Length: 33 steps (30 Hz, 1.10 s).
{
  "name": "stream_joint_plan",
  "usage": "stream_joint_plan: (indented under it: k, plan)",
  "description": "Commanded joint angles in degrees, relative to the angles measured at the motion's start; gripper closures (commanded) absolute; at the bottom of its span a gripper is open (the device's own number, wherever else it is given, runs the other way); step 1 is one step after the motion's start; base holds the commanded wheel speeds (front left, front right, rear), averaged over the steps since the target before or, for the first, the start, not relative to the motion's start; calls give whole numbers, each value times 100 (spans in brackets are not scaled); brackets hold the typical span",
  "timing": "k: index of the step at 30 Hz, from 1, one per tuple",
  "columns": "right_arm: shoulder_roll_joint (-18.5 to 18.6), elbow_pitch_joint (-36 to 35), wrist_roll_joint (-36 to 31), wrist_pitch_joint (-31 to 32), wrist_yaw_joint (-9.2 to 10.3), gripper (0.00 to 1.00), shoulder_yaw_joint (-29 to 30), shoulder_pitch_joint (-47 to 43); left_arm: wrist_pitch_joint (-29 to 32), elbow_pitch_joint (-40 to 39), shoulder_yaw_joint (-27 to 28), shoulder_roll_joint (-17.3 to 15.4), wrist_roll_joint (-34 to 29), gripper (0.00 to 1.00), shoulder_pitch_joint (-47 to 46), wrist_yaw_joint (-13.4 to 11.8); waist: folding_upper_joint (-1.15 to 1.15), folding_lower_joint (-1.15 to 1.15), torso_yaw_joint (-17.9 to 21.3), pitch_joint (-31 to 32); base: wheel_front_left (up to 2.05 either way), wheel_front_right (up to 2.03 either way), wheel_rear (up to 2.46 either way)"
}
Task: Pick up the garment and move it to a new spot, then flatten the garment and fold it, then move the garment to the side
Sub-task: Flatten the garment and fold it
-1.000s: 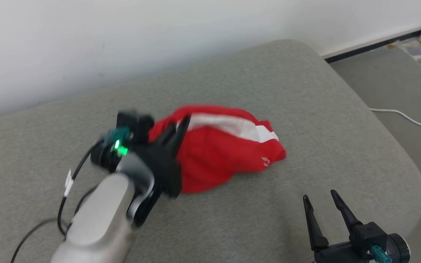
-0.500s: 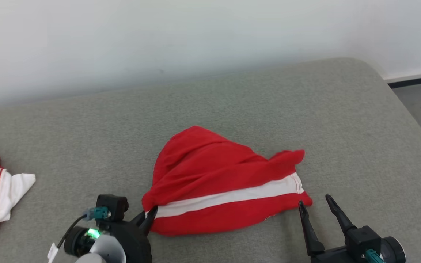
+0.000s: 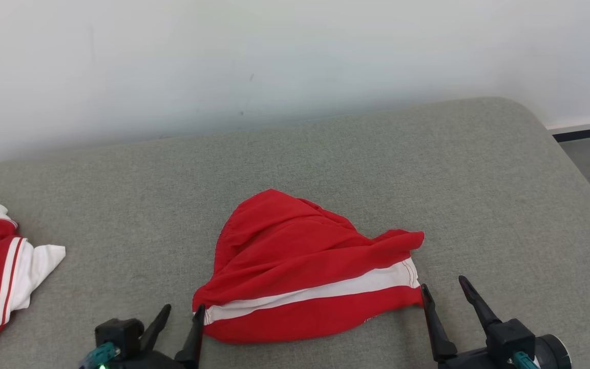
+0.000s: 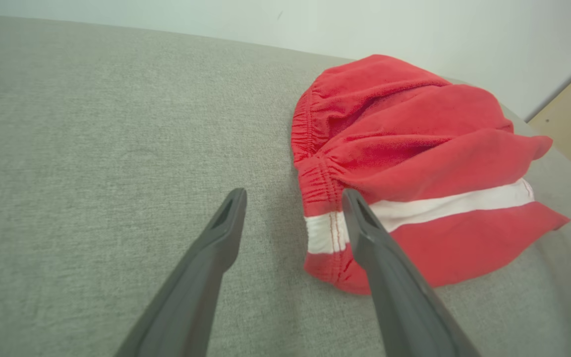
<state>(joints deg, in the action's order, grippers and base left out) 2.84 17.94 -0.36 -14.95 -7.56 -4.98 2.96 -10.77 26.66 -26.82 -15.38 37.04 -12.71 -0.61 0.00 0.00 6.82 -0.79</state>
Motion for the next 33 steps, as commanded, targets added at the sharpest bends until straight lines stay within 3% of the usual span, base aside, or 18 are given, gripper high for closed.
stream_joint_plan:
  k: [1,6,11,18,33]
  plan:
    - [7,-12,-21,-13,14,0,38,-53,-174,-66,93,18,10,0,122,-65,0,0,-23,17,0,0,0]
    - [7,-24,-16,-17,14,0,228,-98,-434,-413,524,63,-207,0,446,-276,0,0,-143,93,0,0,0]
    - [7,-59,-78,-21,14,0,512,-87,-435,-1276,1279,268,-883,0,964,-348,0,0,-288,185,0,0,0]
    - [7,-101,-200,-25,14,0,684,-95,-439,-2003,2046,649,-1800,0,1604,-87,0,0,-445,323,0,0,0]
    - [8,-103,-172,-32,15,0,347,-423,-440,-2081,2829,1096,-2588,0,1975,421,0,0,-530,486,0,0,0]
